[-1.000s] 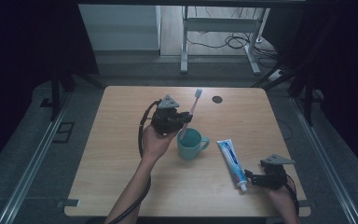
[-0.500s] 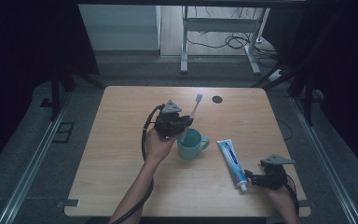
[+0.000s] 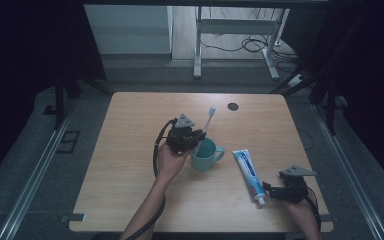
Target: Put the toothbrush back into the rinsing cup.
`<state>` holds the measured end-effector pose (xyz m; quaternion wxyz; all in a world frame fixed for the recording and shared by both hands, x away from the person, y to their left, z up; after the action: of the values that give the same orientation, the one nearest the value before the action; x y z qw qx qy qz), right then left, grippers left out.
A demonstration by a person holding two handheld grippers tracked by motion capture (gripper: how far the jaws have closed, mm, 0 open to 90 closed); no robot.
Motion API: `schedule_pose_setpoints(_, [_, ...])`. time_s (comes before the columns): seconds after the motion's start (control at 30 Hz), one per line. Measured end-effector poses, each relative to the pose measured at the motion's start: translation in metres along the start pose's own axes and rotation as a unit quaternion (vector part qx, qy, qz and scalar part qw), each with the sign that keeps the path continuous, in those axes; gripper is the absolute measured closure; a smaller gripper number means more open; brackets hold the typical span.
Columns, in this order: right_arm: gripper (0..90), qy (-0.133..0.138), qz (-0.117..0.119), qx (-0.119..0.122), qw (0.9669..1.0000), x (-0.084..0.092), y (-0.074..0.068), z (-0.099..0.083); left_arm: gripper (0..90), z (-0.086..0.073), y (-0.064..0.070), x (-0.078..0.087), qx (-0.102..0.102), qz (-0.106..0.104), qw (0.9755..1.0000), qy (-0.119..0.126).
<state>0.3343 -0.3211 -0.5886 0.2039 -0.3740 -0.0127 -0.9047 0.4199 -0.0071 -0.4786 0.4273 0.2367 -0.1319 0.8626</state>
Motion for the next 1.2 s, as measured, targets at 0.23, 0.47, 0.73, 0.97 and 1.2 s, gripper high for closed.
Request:
schedule_pose_setpoints(0.23, [16.9, 0.000, 0.000, -0.001, 1.0000, 0.000, 0.000, 0.000, 78.8, -0.007, 0.001, -0.005, -0.001, 0.005, 0.9999, -0.010])
schedule_pose_setpoints(0.47, [16.9, 0.000, 0.000, -0.001, 1.0000, 0.000, 0.000, 0.000, 78.7, -0.016, 0.002, -0.010, 0.003, 0.004, 0.9997, -0.025])
schedule_pose_setpoints(0.73, [16.9, 0.000, 0.001, 0.000, 1.0000, 0.000, 0.000, 0.000, 78.4, -0.021, 0.003, -0.016, -0.002, 0.004, 0.9988, -0.049])
schedule_pose_setpoints(0.97, [16.8, -0.001, 0.001, 0.000, 1.0000, 0.000, 0.000, 0.000, 78.0, -0.028, 0.003, -0.022, -0.003, 0.007, 0.9969, -0.079])
schedule_pose_setpoints(1.2, [16.8, -0.001, 0.001, 0.002, 1.0000, 0.000, 0.000, 0.000, 77.6, -0.028, 0.003, -0.023, -0.005, 0.008, 0.9949, -0.100])
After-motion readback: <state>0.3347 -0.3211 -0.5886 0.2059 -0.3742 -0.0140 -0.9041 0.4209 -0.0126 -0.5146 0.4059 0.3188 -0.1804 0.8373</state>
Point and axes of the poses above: each handheld gripper's, and its own axes: x roughly backward along the jaws, z roughly out of its top, y roughly to its right, the point moved 7 cm from there along -x, roughly forward along the jaws, and after that the axes turned 10 degrees about -x, right-handed, at the moved point
